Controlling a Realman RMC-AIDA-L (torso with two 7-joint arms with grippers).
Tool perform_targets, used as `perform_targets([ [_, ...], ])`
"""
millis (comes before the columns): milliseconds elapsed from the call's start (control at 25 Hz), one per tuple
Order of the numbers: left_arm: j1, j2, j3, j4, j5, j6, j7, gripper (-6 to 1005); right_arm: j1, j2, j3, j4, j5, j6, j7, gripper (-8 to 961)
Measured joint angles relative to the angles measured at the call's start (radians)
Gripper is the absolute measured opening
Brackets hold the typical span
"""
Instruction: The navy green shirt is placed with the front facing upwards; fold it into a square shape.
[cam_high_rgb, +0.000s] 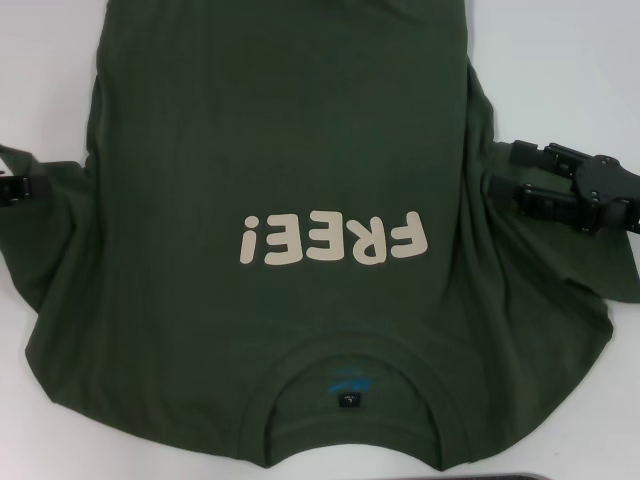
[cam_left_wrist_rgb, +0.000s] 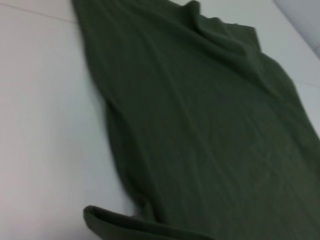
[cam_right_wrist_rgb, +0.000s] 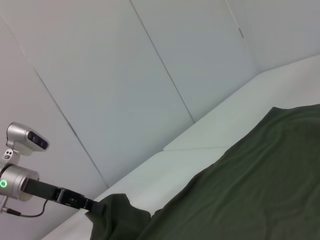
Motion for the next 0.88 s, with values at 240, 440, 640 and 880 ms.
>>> perform_targets([
  [240, -0.024, -0.019, -0.004, 0.001, -0.009, 0.038, -0.006, 5, 0.0, 0.002, -0.002, 0.001, 0.0, 0.0, 0.0, 915],
  [440, -0.04, -0.032, -0.003, 0.001, -0.017, 0.047, -0.018, 6, 0.0, 0.003, -0.002, 0.001, 0.0, 0.0, 0.0, 915],
  [640, -0.048, -0.041, -0.001, 0.009, -0.054, 0.048, -0.027, 7, 0.0, 0.002, -0.002, 0.003, 0.0, -0.001, 0.0, 915],
  [880, -0.061, -0.06, 0.004, 0.027, -0.067, 0.044, -0.027, 9, -0.003, 0.002, -0.002, 0.003, 0.0, -0.002, 0.0, 915],
])
